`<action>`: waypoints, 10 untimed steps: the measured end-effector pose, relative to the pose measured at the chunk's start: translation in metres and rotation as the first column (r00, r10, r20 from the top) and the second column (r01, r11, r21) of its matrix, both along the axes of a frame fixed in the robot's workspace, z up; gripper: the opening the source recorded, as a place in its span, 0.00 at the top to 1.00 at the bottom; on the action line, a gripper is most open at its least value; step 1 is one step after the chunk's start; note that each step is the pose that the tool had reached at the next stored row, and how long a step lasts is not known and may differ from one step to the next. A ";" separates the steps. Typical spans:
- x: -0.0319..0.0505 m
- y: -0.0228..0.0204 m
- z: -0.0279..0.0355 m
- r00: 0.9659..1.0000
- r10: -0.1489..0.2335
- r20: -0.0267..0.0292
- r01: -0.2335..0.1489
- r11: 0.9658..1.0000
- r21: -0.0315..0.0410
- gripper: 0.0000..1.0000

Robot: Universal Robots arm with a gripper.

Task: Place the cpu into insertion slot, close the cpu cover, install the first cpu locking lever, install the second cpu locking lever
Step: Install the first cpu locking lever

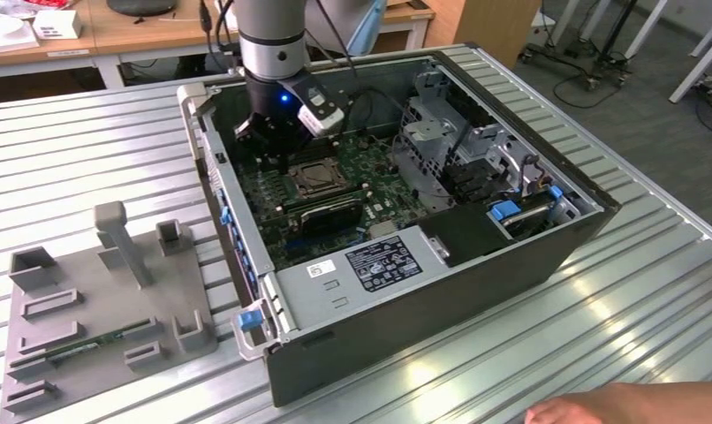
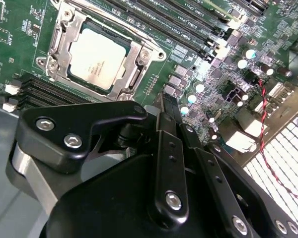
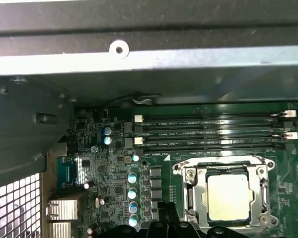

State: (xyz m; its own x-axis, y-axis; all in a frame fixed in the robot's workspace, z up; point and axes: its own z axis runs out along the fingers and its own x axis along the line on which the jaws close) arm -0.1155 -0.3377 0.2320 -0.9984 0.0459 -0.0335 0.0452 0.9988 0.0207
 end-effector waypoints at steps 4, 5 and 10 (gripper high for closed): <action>0.0000 0.0000 0.0068 1.000 0.000 0.000 0.000 1.000 0.000 0.89; 0.0000 0.0000 0.0090 1.000 0.000 0.000 0.000 1.000 0.000 0.89; 0.0000 0.0000 0.0187 1.000 0.000 0.000 0.000 1.000 0.000 0.89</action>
State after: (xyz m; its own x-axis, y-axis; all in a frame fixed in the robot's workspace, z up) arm -0.1156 -0.3377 0.2507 -0.9984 0.0460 -0.0335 0.0453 0.9988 0.0204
